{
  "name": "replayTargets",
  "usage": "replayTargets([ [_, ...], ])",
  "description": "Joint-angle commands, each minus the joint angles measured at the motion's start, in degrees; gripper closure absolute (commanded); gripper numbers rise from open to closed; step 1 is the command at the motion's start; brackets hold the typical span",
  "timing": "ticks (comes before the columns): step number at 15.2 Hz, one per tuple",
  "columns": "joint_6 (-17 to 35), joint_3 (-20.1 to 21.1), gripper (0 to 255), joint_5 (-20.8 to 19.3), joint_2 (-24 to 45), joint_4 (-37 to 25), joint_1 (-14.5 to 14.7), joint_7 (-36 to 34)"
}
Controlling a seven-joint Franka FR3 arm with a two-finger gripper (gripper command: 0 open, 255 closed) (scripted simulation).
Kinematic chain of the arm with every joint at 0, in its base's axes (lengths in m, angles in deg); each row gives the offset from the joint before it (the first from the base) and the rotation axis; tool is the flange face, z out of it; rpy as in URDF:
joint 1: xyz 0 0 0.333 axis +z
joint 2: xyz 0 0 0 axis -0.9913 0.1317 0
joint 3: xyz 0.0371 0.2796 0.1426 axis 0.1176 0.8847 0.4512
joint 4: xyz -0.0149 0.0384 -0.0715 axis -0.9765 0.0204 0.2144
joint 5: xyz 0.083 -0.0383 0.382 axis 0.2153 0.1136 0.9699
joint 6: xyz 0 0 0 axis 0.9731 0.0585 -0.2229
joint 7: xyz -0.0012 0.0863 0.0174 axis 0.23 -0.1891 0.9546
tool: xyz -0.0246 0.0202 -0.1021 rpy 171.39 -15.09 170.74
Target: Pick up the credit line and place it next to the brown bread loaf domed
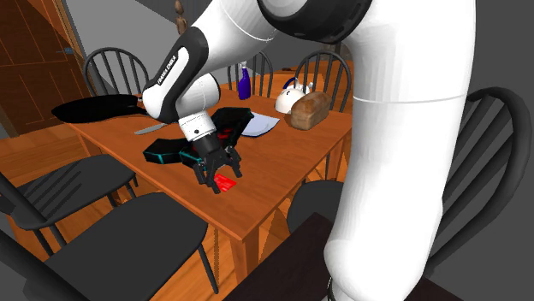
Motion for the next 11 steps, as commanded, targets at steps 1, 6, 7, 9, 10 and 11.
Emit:
replayTargets([
  [1,0.1,0.0,0,0.0,0.0,0.1,0.0,0.0],
  [6,0.1,0.0,255,0.0,0.0,0.0,0.0,0.0],
  [7,0.0,0.0,255,0.0,0.1,-0.1,0.0,0.0],
  [9,-0.1,-0.1,255,-0.1,0.1,-0.2,-0.1,0.2],
  [10,-0.2,-0.1,255,-0.1,0.1,-0.3,-0.1,0.2],
  [11,-0.3,-0.1,255,-0.1,0.2,-0.5,-0.1,0.2],
])
